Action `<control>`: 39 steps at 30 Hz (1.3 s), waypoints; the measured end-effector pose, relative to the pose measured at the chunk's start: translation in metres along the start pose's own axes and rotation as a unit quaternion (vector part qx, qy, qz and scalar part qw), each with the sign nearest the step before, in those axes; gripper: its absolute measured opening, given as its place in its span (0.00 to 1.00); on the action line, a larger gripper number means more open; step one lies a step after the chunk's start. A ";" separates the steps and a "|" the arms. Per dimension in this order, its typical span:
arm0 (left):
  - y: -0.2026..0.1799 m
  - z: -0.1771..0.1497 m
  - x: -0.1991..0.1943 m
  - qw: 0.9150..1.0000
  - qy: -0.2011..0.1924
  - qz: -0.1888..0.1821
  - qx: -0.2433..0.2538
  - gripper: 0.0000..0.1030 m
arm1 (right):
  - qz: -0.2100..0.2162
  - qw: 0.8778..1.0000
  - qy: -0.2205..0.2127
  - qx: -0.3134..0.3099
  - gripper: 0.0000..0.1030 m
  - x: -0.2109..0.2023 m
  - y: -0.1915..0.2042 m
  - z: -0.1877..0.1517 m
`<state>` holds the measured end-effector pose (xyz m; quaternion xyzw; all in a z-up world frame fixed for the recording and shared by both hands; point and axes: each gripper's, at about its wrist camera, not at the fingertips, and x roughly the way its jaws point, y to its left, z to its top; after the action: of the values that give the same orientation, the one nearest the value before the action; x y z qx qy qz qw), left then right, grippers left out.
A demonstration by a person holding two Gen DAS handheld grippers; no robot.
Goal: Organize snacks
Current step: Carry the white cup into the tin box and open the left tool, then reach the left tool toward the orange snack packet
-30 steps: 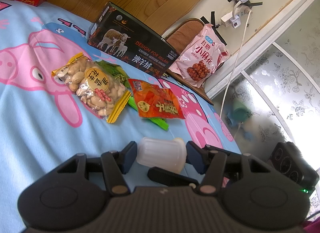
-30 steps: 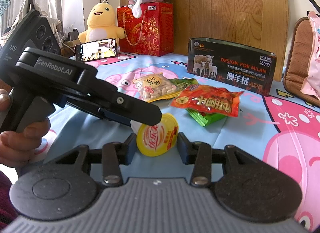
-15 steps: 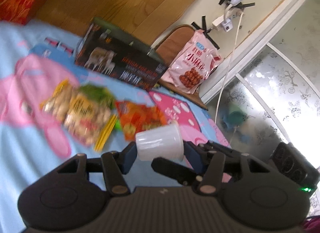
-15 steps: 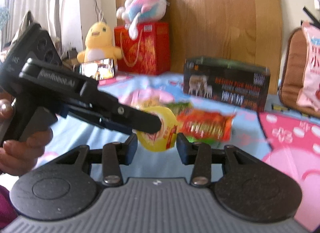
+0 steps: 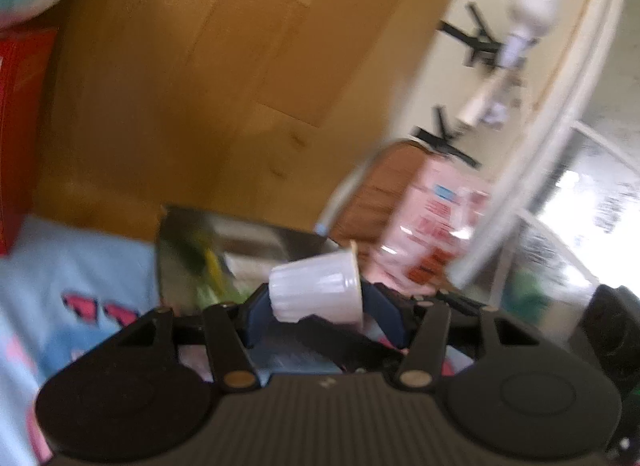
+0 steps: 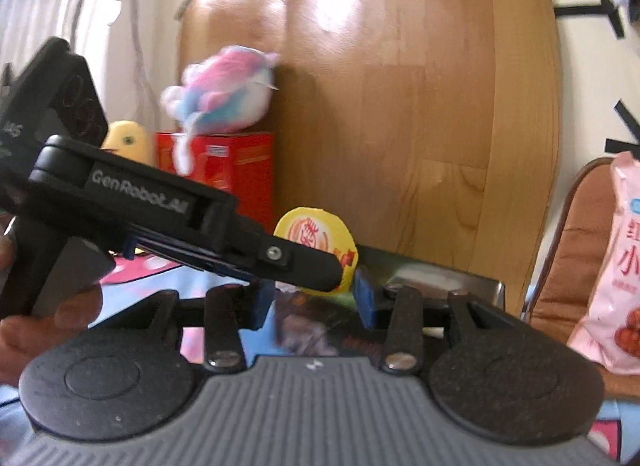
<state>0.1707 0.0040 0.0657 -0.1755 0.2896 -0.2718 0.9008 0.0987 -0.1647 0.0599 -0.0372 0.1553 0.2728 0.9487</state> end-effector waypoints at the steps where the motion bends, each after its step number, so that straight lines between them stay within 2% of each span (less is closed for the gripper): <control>1: 0.004 0.005 0.008 1.000 -0.002 0.017 -0.003 0.55 | -0.002 1.000 0.011 0.006 0.45 0.015 -0.005 0.004; 3: 0.013 0.012 0.019 0.999 -0.002 0.048 -0.016 0.56 | -0.016 0.999 0.032 0.016 0.48 0.041 -0.013 0.008; 6: 0.020 0.011 0.007 0.999 -0.013 0.036 -0.026 0.56 | -0.032 0.998 0.046 0.028 0.49 0.059 -0.019 0.007; 11: 0.020 -0.014 -0.039 0.999 -0.031 0.017 -0.013 0.56 | -0.008 0.995 0.038 0.089 0.49 0.023 -0.032 -0.008; 16: 0.036 -0.054 -0.071 0.998 -0.008 0.023 -0.050 0.56 | 0.019 0.992 0.061 0.109 0.49 -0.013 -0.022 -0.036; 19: 0.044 -0.075 -0.085 0.997 0.005 0.023 -0.079 0.56 | 0.008 0.993 0.066 0.097 0.50 -0.033 -0.009 -0.056; 22: 0.039 -0.088 -0.085 0.996 0.018 0.002 -0.092 0.56 | -0.013 0.990 0.081 0.116 0.58 -0.048 -0.010 -0.074; 27: 0.016 -0.106 -0.058 0.994 0.060 -0.028 -0.087 0.56 | 0.000 0.975 0.107 0.194 0.57 -0.062 -0.020 -0.097; 28: 0.012 -0.110 -0.053 0.994 0.067 -0.031 -0.085 0.56 | 0.005 0.973 0.111 0.203 0.46 -0.064 -0.019 -0.100; 29: 0.008 -0.114 -0.047 0.993 0.075 -0.033 -0.085 0.56 | 0.010 0.973 0.111 0.203 0.21 -0.067 -0.016 -0.102; 31: 0.003 -0.123 -0.042 0.992 0.083 -0.034 -0.088 0.56 | -0.001 0.977 0.097 0.192 0.09 -0.080 -0.007 -0.102; 33: 0.000 -0.130 -0.041 0.991 0.088 -0.037 -0.092 0.56 | -0.022 0.979 0.086 0.184 0.07 -0.089 -0.003 -0.103; 35: -0.002 -0.134 -0.042 0.991 0.091 -0.037 -0.089 0.59 | -0.034 0.975 0.085 0.204 0.07 -0.099 -0.007 -0.110; 39: -0.007 -0.139 -0.045 0.991 0.097 -0.036 -0.088 0.61 | -0.023 0.967 0.109 0.228 0.07 -0.112 -0.009 -0.124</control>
<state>0.0518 0.0033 -0.0191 -0.2369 0.3917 -0.2933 0.8393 -0.0210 -0.2481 -0.0229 0.1468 0.3150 0.2028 0.9155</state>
